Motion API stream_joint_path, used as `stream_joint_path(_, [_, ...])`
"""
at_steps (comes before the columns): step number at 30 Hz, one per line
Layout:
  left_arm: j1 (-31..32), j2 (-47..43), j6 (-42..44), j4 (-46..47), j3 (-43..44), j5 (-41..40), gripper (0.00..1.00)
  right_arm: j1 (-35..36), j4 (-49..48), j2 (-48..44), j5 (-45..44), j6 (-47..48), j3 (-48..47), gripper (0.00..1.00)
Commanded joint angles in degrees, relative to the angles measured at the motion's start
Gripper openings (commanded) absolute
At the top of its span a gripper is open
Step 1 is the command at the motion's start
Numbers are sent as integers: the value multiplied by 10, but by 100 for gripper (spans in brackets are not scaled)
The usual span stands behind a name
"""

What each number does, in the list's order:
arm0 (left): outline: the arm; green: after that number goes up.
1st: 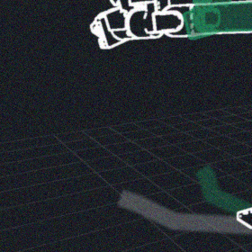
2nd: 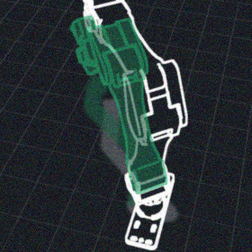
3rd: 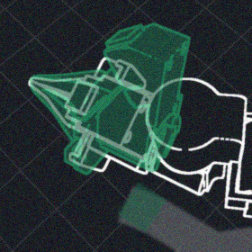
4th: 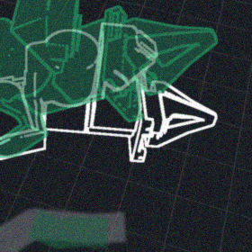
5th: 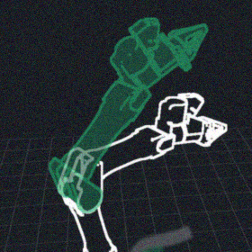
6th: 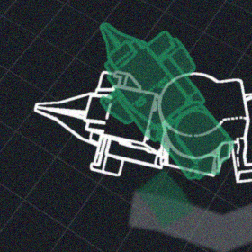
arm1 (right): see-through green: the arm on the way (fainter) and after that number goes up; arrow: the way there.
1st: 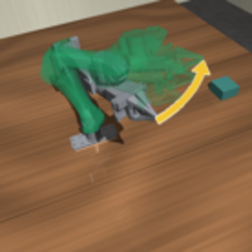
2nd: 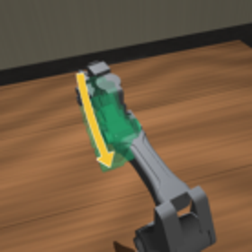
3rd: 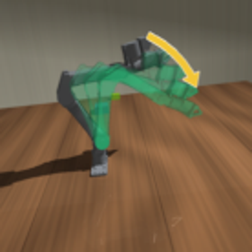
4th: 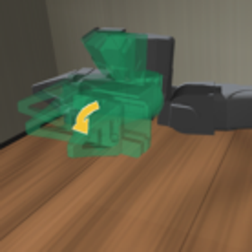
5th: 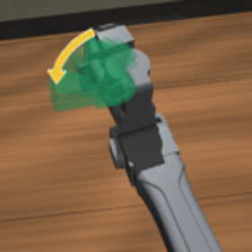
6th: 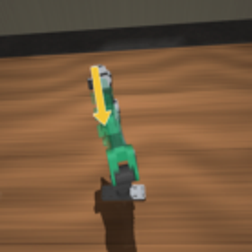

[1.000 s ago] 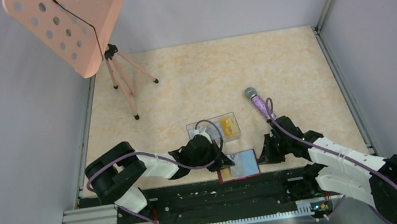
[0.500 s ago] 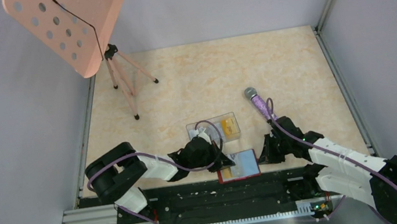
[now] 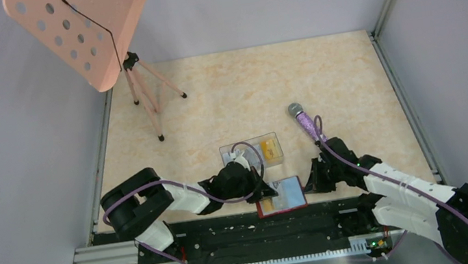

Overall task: Put the credit cards into the card holder
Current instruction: Insert the credit card into the card holder.

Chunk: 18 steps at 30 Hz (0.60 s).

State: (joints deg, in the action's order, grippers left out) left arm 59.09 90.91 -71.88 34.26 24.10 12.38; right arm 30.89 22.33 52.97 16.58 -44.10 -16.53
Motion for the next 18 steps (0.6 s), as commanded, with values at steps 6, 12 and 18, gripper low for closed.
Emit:
stream_joint_path(6, [9, -10, 38, -17, 12, -3, 0, 0, -16, 9, -18, 4, 19, 0])
stream_joint_path(12, [9, 7, 17, -25, 17, -13, 0, 0, -16, 9, -18, 3, 20, 0])
stream_joint_path(18, [9, -34, -8, -71, -6, -63, 0, 1, -14, 5, -15, 0, 21, 0])
